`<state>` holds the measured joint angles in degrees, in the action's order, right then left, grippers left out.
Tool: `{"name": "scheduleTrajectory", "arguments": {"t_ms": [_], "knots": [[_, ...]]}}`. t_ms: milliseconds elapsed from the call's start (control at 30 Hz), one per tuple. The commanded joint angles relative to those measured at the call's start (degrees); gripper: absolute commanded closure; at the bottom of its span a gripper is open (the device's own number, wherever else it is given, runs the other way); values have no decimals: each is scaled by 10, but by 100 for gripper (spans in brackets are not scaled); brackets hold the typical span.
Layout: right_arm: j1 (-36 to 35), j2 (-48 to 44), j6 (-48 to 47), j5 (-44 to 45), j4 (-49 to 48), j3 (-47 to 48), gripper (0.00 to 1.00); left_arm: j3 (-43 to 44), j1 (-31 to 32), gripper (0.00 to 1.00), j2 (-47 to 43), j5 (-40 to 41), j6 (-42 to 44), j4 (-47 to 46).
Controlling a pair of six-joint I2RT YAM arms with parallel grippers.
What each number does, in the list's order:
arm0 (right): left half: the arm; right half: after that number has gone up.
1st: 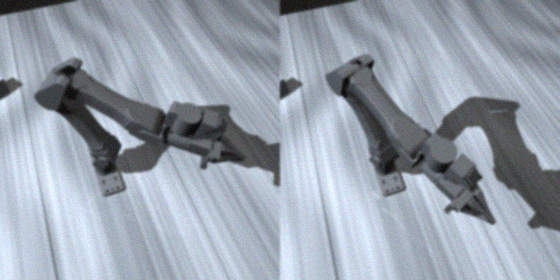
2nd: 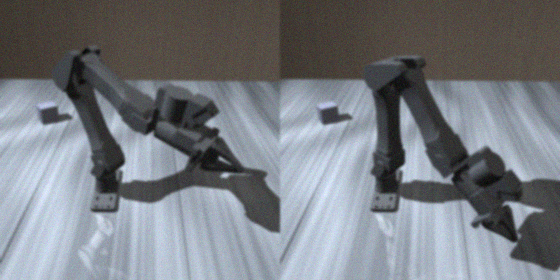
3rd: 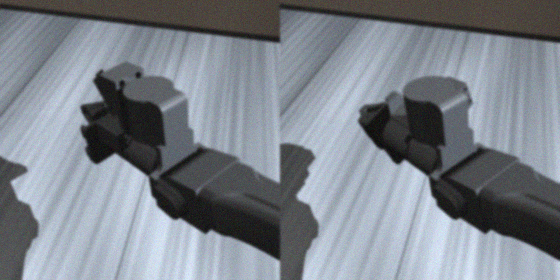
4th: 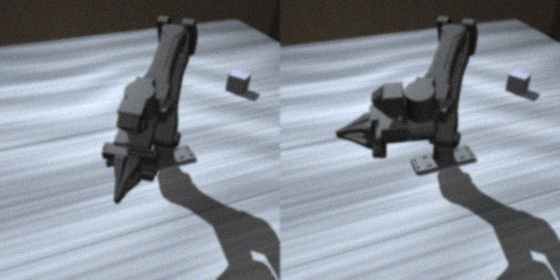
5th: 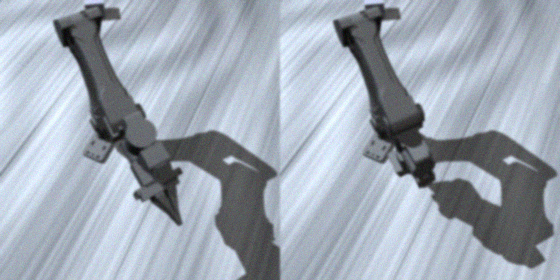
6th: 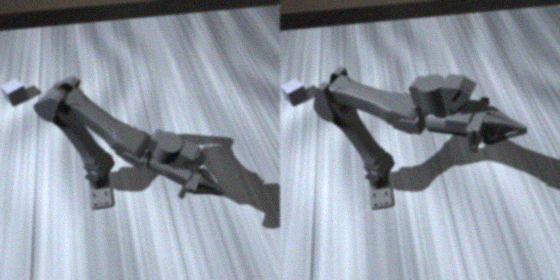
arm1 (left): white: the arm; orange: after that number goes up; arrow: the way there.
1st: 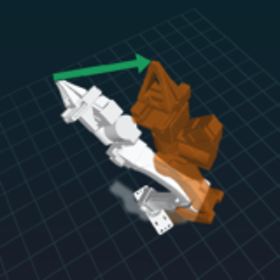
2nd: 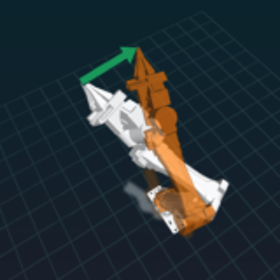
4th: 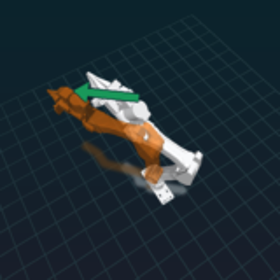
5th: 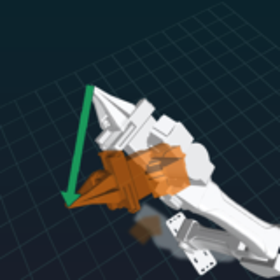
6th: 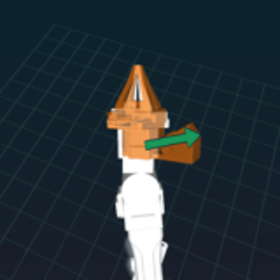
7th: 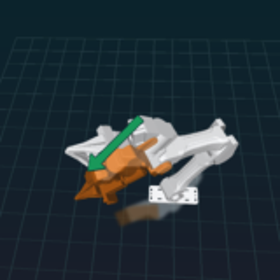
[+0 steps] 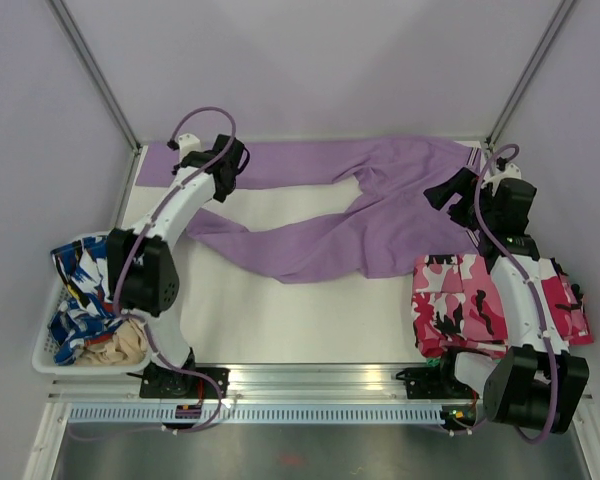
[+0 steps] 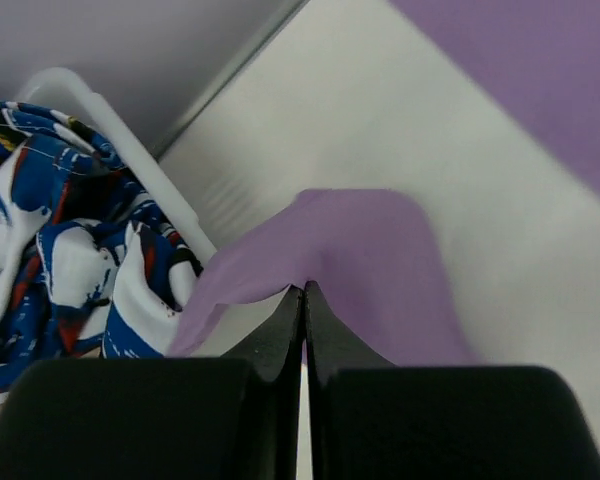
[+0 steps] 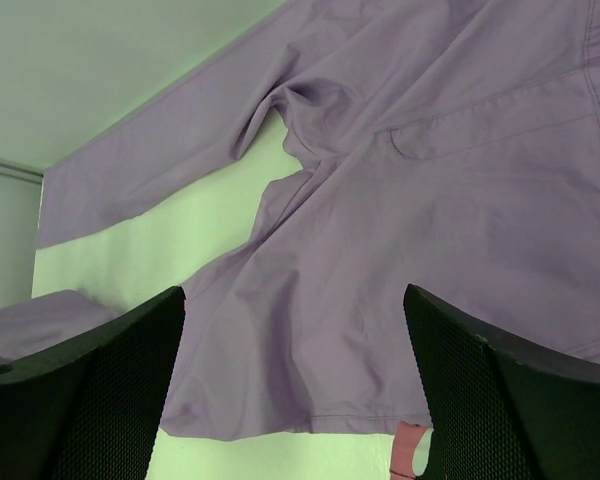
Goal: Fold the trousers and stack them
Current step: Flatten the trousers out
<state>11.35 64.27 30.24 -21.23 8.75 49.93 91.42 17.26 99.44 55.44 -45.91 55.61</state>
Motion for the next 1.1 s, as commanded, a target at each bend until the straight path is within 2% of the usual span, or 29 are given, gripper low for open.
{"name": "scheduleTrajectory", "arguments": {"t_ms": [0,33,67,100,133,167,267,500,567,600,667,700,733,800,833,1000,1067], "knots": [[-3,-10,-1,-20,-30,4,4,45,-19,98,102,88,-22,149],[-3,-12,-9,-16,-23,4,4,49,-26,98,116,88,-26,151],[-3,-13,-11,-13,-19,5,4,42,-29,98,128,70,26,136],[-4,-13,-16,-14,-15,4,4,31,-35,98,127,52,77,55],[-4,-13,-16,-14,-16,3,4,22,-35,98,124,34,114,17],[-4,-13,-14,-14,-18,0,4,11,-44,98,118,11,186,-19],[-5,-12,-10,-19,-34,-9,4,-5,-70,98,100,-79,253,-106],[-17,-9,-12,-38,-98,-14,4,45,-135,98,101,-176,272,-137],[-49,3,-29,-73,-111,2,4,46,-151,98,95,-197,267,-145],[-69,9,-66,-83,-107,13,4,46,-155,98,93,-205,263,-145],[-161,28,-123,-85,-90,51,4,40,-167,98,85,-234,258,-147],[-194,35,-190,-85,-75,62,5,36,-169,98,82,-245,259,-152],[-261,42,-224,-84,-74,69,5,32,-172,98,80,-252,260,-156],[-324,71,-305,-74,-72,92,5,22,-172,98,75,-270,263,-162],[-378,87,-333,-69,-62,106,5,15,-172,98,74,-277,265,-163],[-501,236,-427,-30,17,247,9,-17,-172,98,46,-320,267,-185],[-529,298,-466,-12,31,291,10,-27,-172,98,34,-330,265,-187]]}}
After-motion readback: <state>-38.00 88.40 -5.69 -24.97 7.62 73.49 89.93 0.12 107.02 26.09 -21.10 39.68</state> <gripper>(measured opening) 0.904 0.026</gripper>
